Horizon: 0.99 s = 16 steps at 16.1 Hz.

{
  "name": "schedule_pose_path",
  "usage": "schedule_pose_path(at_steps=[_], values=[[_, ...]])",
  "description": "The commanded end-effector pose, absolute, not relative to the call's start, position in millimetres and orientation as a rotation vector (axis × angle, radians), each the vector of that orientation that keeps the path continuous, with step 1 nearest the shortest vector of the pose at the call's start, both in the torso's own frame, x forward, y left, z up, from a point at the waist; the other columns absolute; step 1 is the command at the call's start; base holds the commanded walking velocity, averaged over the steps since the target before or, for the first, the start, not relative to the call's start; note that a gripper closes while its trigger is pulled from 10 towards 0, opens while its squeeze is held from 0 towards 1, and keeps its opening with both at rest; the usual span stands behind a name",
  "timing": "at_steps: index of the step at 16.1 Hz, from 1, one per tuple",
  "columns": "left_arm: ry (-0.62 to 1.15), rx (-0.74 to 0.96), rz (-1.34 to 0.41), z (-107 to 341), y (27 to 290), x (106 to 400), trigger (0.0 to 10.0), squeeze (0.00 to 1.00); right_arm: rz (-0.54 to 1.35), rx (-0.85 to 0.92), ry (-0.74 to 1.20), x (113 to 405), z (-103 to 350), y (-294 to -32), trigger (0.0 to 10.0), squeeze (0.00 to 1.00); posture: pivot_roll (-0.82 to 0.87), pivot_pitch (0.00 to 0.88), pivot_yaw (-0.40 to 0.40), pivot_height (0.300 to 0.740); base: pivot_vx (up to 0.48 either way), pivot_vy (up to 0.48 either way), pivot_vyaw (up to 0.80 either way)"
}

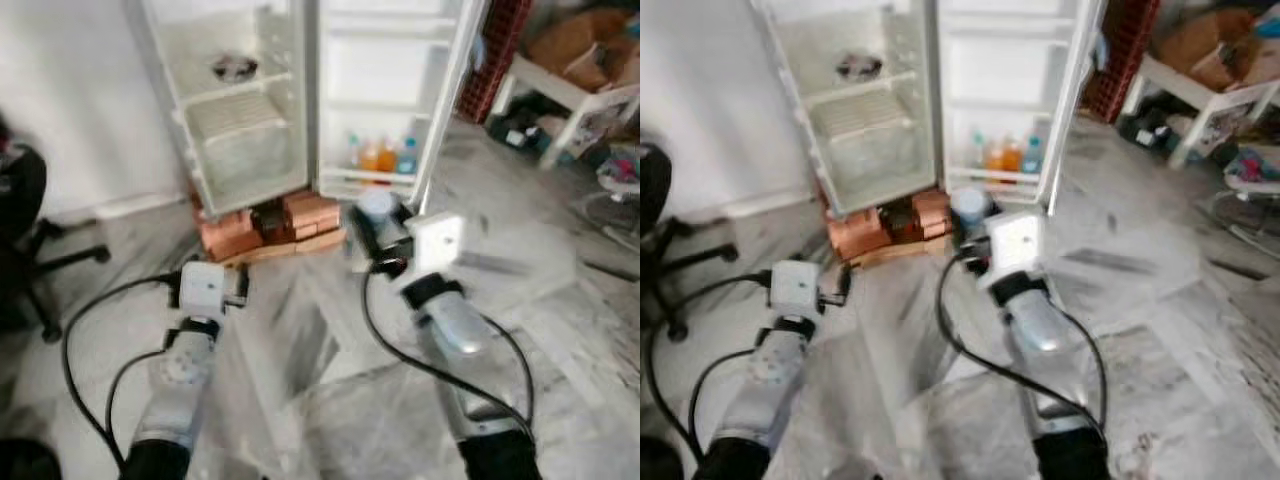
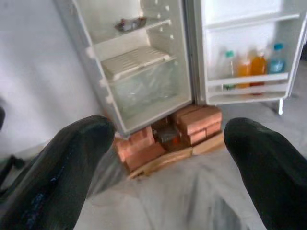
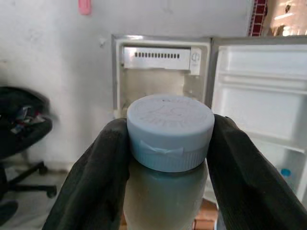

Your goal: Restocking fridge

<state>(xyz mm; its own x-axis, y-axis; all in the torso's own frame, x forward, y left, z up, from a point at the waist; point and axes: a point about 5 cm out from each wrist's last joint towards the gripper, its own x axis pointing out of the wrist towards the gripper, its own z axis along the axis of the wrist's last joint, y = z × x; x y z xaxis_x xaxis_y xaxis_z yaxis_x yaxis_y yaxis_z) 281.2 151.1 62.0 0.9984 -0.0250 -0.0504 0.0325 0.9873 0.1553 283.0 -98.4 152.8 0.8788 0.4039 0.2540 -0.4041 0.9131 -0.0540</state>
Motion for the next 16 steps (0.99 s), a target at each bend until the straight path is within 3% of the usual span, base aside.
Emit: schedule_pose_path(at_steps=[1, 5, 16], values=[[0.041, 0.143, -0.054, 63.4, 142.4, 282.4, 10.0, 0.00, 0.382, -0.018, -0.308, 286.2, 162.0, -110.0, 10.0, 0.00, 0.09, 0.040, -0.010, 0.740, 0.255, 0.409, 0.00], [0.028, 0.146, -0.061, 66.3, 142.5, 283.4, 10.0, 0.00, 0.377, -0.027, -0.341, 290.3, 169.1, -108.8, 10.0, 0.00, 0.10, 0.042, -0.011, 0.740, 0.274, 0.393, 0.00], [0.053, 0.169, -0.066, 63.0, 140.3, 282.3, 10.0, 0.00, 0.369, -0.031, -0.372, 293.8, 173.8, -105.5, 10.0, 0.00, 0.09, 0.046, -0.008, 0.740, 0.474, 0.000, 0.00]])
